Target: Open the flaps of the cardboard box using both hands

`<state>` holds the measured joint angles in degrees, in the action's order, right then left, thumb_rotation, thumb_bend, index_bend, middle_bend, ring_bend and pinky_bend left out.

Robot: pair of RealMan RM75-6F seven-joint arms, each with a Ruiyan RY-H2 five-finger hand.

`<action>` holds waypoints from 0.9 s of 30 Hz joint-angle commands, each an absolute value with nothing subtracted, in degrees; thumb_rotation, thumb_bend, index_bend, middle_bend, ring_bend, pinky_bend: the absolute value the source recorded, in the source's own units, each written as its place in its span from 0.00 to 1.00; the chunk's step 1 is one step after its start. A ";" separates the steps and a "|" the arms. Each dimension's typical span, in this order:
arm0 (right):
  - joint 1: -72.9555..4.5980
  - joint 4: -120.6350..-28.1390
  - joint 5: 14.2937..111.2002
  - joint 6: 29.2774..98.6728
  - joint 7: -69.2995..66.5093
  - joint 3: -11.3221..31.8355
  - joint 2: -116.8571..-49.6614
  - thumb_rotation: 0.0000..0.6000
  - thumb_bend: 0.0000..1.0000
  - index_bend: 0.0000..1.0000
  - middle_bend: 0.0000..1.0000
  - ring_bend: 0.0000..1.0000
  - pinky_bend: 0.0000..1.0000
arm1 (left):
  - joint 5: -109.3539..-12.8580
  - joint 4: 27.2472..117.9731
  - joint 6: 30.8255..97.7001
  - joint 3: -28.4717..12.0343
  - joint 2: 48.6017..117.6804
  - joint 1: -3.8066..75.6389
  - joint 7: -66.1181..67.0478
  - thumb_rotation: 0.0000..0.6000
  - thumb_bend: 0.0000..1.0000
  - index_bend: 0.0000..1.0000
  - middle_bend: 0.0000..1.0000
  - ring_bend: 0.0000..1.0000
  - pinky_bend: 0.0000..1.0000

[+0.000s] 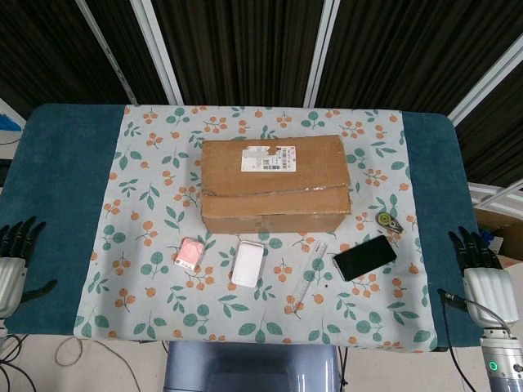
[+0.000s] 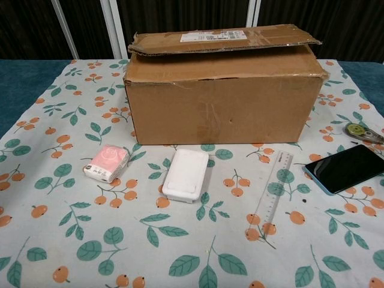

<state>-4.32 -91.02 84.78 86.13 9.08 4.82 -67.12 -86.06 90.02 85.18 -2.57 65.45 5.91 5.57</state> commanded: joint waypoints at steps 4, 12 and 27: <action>-4.34 -91.08 84.58 85.83 8.90 4.78 -66.96 1.00 0.10 0.00 0.00 0.00 0.21 | -86.04 90.10 84.84 -2.54 65.47 6.10 5.79 1.00 0.00 0.00 0.00 0.00 0.02; -4.03 -91.36 84.75 86.07 8.09 4.58 -66.47 1.00 0.10 0.00 0.00 0.00 0.21 | -86.82 90.61 85.67 -2.19 65.38 5.76 6.39 1.00 0.00 0.00 0.00 0.00 0.02; -4.27 -91.21 83.73 85.41 7.56 4.98 -67.00 1.00 0.10 0.00 0.00 0.00 0.21 | -84.86 92.66 83.82 -3.24 64.81 6.82 6.89 1.00 0.00 0.00 0.00 0.00 0.02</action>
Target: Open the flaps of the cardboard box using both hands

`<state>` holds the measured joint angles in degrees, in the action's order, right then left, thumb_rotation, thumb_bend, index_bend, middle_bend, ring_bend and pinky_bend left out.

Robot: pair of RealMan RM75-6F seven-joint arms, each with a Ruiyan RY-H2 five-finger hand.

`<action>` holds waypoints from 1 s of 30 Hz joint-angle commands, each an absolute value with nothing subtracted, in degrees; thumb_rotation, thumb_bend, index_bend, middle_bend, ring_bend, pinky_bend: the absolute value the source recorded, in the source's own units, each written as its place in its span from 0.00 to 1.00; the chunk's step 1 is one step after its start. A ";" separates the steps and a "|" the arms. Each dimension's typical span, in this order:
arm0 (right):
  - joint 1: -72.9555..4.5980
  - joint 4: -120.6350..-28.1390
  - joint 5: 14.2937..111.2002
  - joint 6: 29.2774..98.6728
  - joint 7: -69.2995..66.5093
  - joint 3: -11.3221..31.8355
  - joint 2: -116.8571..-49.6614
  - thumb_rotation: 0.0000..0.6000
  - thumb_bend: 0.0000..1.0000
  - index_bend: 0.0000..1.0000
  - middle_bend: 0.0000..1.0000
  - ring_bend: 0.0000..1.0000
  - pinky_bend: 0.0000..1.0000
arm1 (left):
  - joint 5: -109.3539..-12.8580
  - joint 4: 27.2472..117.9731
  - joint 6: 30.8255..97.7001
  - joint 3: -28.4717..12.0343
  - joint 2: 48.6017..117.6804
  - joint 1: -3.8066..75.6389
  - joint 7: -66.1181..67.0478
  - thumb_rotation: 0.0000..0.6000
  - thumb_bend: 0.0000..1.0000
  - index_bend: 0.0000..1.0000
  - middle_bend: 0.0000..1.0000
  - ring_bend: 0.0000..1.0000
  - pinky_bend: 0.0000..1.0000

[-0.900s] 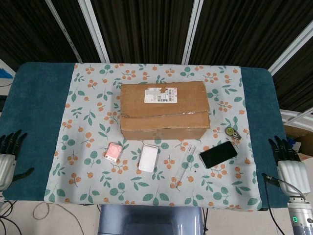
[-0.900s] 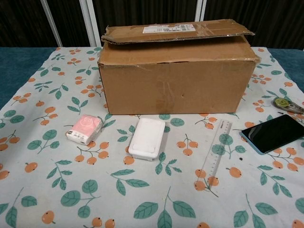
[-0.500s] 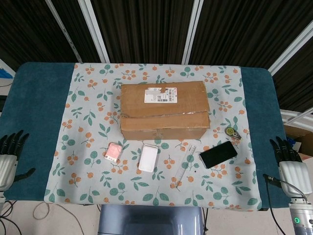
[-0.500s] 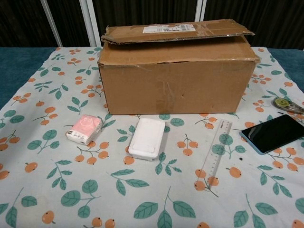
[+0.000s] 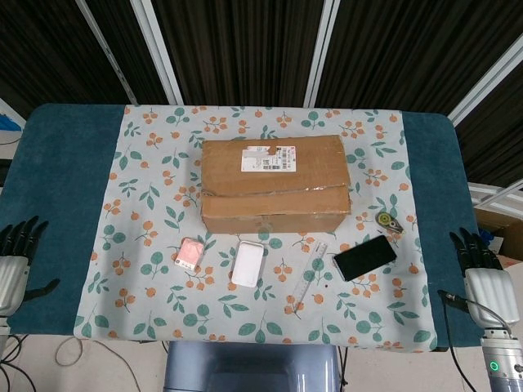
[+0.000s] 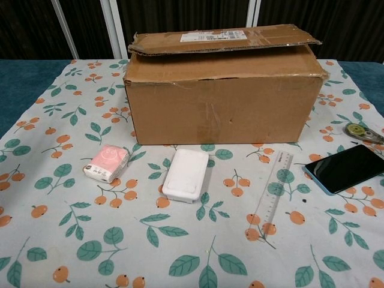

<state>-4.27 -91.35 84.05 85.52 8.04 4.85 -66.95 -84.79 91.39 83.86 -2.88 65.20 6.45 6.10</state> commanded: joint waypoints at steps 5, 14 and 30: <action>-4.45 -91.31 82.33 84.44 6.01 5.46 -66.92 1.00 0.11 0.00 0.00 0.00 0.21 | -84.25 99.83 81.68 -4.70 62.19 8.96 9.32 1.00 0.01 0.00 0.00 0.00 0.02; -4.61 -92.26 80.97 83.29 4.70 5.71 -66.65 1.00 0.11 0.00 0.00 0.00 0.21 | -77.31 110.97 72.81 -13.26 59.39 19.69 20.72 1.00 0.07 0.00 0.00 0.00 0.02; -4.96 -93.96 77.32 80.44 1.69 6.56 -65.52 1.00 0.15 0.00 0.00 0.00 0.21 | -56.35 105.24 61.93 -20.43 71.47 40.60 40.90 1.00 0.15 0.00 0.00 0.00 0.02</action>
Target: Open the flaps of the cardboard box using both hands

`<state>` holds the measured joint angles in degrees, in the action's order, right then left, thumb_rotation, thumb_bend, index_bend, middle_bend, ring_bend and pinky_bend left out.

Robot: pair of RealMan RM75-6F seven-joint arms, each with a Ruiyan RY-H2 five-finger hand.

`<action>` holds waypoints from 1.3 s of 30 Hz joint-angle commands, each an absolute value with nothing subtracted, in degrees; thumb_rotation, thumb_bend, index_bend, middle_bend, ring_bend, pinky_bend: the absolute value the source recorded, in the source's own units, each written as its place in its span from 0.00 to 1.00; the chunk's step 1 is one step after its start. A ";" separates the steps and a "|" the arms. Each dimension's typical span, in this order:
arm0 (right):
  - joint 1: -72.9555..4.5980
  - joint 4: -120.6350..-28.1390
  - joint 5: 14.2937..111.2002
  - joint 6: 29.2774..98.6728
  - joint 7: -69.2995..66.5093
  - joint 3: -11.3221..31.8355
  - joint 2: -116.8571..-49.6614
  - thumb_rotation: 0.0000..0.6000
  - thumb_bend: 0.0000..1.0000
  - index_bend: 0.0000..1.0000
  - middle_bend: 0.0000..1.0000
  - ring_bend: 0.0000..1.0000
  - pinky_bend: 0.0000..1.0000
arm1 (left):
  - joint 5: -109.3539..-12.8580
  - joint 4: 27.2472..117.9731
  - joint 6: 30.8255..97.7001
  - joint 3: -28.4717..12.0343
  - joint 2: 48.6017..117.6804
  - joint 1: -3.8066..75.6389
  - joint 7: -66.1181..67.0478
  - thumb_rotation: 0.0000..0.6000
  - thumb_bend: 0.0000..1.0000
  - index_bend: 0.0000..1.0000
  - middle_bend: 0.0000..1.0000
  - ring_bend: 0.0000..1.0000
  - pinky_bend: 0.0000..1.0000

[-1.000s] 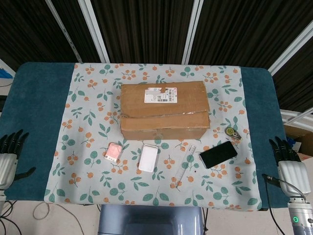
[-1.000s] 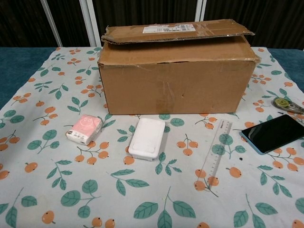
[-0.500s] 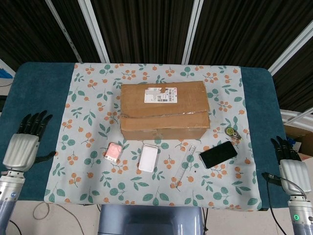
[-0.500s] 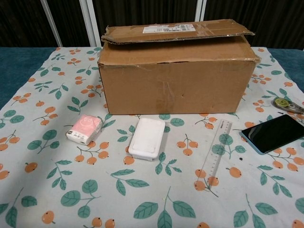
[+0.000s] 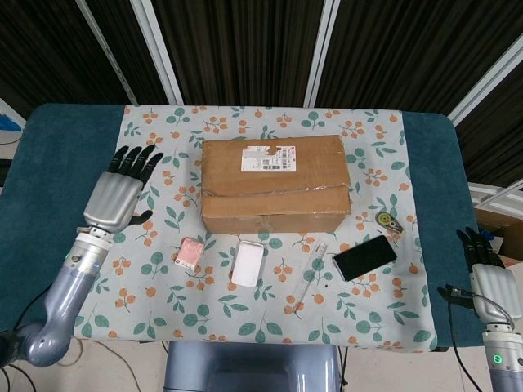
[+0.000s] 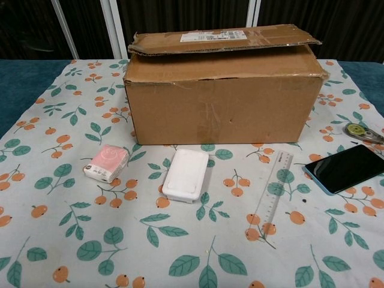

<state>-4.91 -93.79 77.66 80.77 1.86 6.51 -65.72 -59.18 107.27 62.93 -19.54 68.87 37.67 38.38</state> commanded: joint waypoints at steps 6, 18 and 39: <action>-5.12 -94.32 76.49 79.70 0.78 6.81 -65.09 1.00 0.16 0.00 0.00 0.00 0.21 | -51.36 102.40 61.37 -20.40 75.30 45.51 44.82 1.00 0.15 0.00 0.00 0.00 0.02; -5.32 -94.93 75.74 78.75 -0.36 6.87 -64.69 1.00 0.16 0.00 0.00 0.00 0.21 | -46.51 96.11 61.17 -19.98 81.53 52.78 47.66 1.00 0.15 0.00 0.00 0.00 0.02; -5.53 -95.36 75.00 78.10 -1.57 7.04 -64.39 1.00 0.17 0.00 0.00 0.00 0.21 | -44.89 87.60 60.19 -18.80 87.74 60.85 48.10 1.00 0.26 0.00 0.00 0.00 0.02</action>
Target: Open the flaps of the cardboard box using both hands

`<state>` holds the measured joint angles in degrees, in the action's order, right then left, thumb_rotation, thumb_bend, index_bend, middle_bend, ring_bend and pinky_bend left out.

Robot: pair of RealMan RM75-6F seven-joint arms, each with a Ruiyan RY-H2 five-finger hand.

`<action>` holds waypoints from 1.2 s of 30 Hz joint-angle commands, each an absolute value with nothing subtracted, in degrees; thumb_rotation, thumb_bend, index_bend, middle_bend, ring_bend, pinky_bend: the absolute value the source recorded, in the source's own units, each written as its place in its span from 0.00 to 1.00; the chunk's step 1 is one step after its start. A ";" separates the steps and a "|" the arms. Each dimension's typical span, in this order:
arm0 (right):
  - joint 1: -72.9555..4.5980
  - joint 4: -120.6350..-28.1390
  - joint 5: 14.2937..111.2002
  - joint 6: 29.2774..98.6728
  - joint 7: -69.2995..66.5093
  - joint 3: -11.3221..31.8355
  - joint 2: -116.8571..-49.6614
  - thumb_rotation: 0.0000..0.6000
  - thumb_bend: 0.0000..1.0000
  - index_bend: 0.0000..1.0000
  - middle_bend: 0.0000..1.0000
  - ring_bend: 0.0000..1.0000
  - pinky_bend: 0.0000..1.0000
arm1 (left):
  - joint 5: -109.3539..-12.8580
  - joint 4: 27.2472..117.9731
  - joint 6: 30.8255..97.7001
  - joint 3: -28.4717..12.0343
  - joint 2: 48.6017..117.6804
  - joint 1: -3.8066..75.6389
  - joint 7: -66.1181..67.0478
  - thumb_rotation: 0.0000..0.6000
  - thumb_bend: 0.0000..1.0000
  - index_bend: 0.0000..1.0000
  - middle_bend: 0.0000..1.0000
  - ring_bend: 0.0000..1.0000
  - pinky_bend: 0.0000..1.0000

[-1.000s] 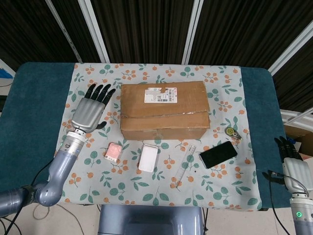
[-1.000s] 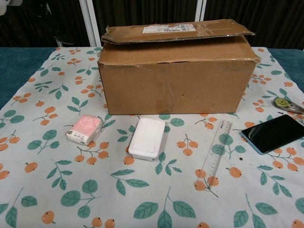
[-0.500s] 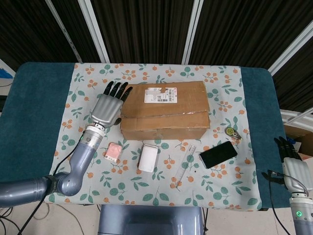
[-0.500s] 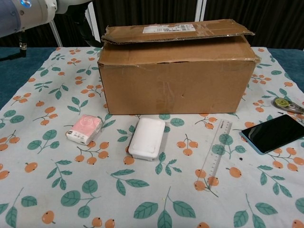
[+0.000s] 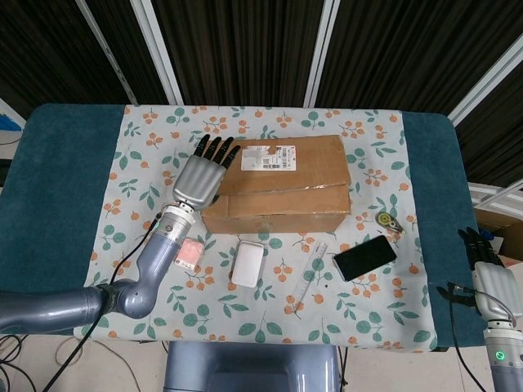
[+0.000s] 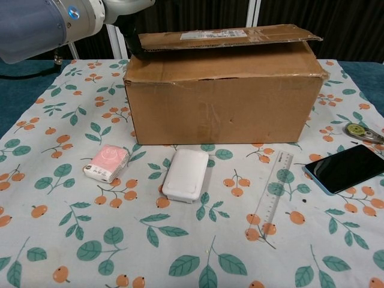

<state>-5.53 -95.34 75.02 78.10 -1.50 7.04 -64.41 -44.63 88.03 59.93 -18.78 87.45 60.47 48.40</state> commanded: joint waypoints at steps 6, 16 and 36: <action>-5.58 -95.52 74.83 77.85 -1.89 7.02 -64.30 1.00 0.18 0.00 0.00 0.00 0.21 | -46.09 86.29 60.96 -19.68 87.30 61.93 47.01 1.00 0.26 0.00 0.00 0.00 0.02; -5.67 -95.84 74.54 77.31 -2.39 6.94 -64.03 1.00 0.18 0.00 0.00 0.00 0.21 | -47.45 77.68 58.77 -21.97 87.20 66.22 46.26 1.00 0.26 0.00 0.00 0.00 0.02; -5.66 -97.01 73.17 76.27 -3.34 7.00 -63.15 1.00 0.18 0.00 0.00 0.00 0.21 | -48.45 51.84 51.94 -23.93 95.96 77.63 44.78 1.00 0.29 0.00 0.00 0.00 0.02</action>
<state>-5.65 -96.97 73.22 76.32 -3.29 6.98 -63.18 -48.38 54.37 53.07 -24.12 94.59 76.37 44.78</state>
